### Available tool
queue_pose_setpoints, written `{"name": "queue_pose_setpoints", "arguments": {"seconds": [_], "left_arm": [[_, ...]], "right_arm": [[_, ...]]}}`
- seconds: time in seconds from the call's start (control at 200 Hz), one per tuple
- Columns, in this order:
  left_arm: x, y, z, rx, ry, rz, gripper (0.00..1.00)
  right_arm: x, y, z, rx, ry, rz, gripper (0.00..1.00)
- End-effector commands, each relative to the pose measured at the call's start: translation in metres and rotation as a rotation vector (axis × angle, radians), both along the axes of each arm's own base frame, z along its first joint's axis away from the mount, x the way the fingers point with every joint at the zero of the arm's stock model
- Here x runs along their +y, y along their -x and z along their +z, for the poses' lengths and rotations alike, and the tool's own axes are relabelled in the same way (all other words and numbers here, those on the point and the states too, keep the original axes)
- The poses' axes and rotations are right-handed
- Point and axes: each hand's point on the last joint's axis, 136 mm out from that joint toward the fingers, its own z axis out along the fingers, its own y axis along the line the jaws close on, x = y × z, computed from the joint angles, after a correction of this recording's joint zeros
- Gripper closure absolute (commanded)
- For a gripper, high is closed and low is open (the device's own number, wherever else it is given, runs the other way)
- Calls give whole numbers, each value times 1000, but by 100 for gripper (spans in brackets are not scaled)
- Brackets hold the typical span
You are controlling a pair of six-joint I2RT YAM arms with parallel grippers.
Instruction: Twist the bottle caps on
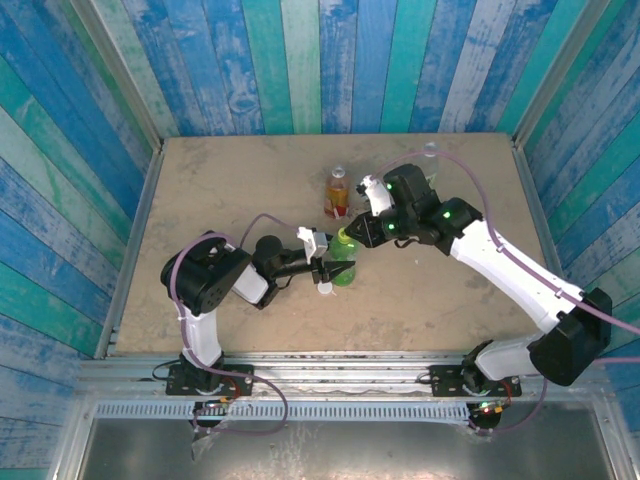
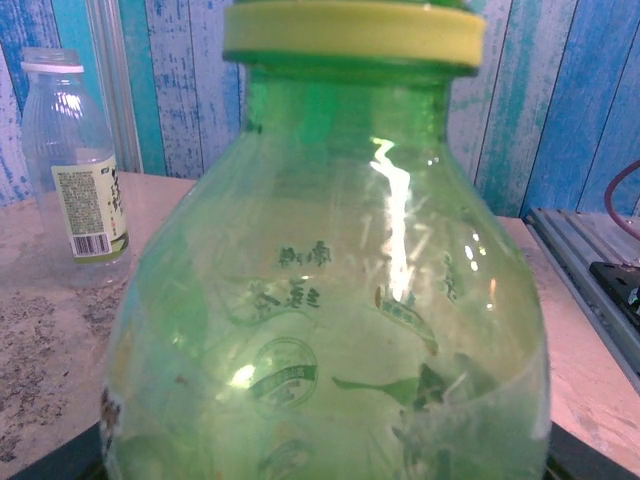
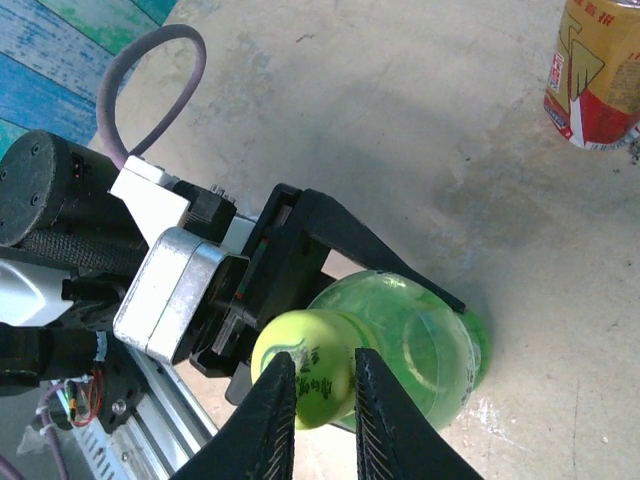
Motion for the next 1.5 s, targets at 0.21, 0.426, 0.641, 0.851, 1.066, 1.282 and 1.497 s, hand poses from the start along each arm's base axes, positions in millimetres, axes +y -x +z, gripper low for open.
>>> {"name": "queue_pose_setpoints", "arguments": {"seconds": [0.21,0.426,0.641,0.851,1.066,1.282,1.497], "left_arm": [[1,-4,-25,70,-48,22,37],[1,-3,-26,70,-52,21,37],[2,-4,-26,70,-55,26,37],[2,-3,-26,72,-50,27,37],[2,-4,-25,73,-46,33,37],[2,-5,-26,72,-49,34,37],[2,-3,-27,75,-50,30,37]], "right_arm": [[-16,0,7,-19,32,-47,65],[-6,-17,16,-48,3,-41,65],[10,-14,7,8,-15,41,71],[4,-6,-3,32,0,43,79],[-7,4,-11,67,0,22,86],[-9,23,-7,104,-51,46,86],[-13,6,14,12,-60,1,83]]}}
